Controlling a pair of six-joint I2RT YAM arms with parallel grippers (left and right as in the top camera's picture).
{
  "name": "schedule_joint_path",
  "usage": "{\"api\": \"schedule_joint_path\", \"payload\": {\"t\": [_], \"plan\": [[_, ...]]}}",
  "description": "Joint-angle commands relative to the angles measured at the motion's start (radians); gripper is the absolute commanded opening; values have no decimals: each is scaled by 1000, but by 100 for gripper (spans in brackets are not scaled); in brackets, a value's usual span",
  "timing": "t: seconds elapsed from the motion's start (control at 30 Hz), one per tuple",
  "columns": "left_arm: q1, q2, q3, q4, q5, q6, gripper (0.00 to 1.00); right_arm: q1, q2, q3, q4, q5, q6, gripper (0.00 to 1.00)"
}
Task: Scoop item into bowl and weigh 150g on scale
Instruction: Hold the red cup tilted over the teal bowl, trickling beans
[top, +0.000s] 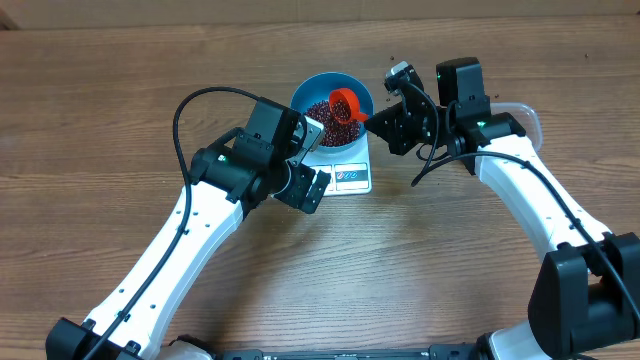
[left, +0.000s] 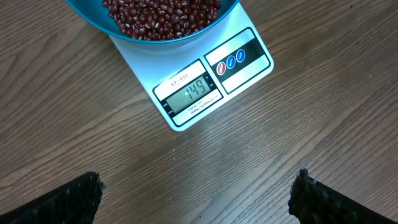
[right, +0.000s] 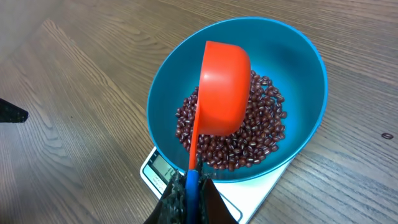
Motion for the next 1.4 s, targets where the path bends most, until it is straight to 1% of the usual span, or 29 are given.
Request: {"api": "schedule_joint_path", "payload": {"t": [0.0, 0.5, 0.53, 0.57, 0.6, 0.77, 1.03, 1.1, 1.27, 1.37], "plan": [[5, -23, 4, 1, 8, 8, 100, 0, 5, 13, 3, -2, 7, 4], [5, -23, 4, 1, 8, 8, 100, 0, 5, 13, 1, -5, 0, 4], [5, -23, 4, 1, 8, 8, 100, 0, 5, 13, -5, -13, -32, 4], [5, -23, 4, 1, 8, 8, 100, 3, 5, 13, -25, -42, -119, 4], [5, -23, 4, 1, 8, 8, 100, 4, 5, 13, -24, -41, -126, 4], [5, -23, 4, 1, 8, 8, 100, 3, 5, 13, -9, -25, -68, 4], [5, -23, 4, 1, 8, 8, 100, 3, 5, 13, -11, -28, -69, 4], [5, -23, 4, 1, 8, 8, 100, 5, 5, 13, -28, -55, -140, 4], [5, -23, 4, 1, 8, 8, 100, 3, 5, 13, -19, -39, -95, 4], [5, -23, 4, 1, 8, 8, 100, 3, 5, 13, -19, -39, -95, 4]]}}
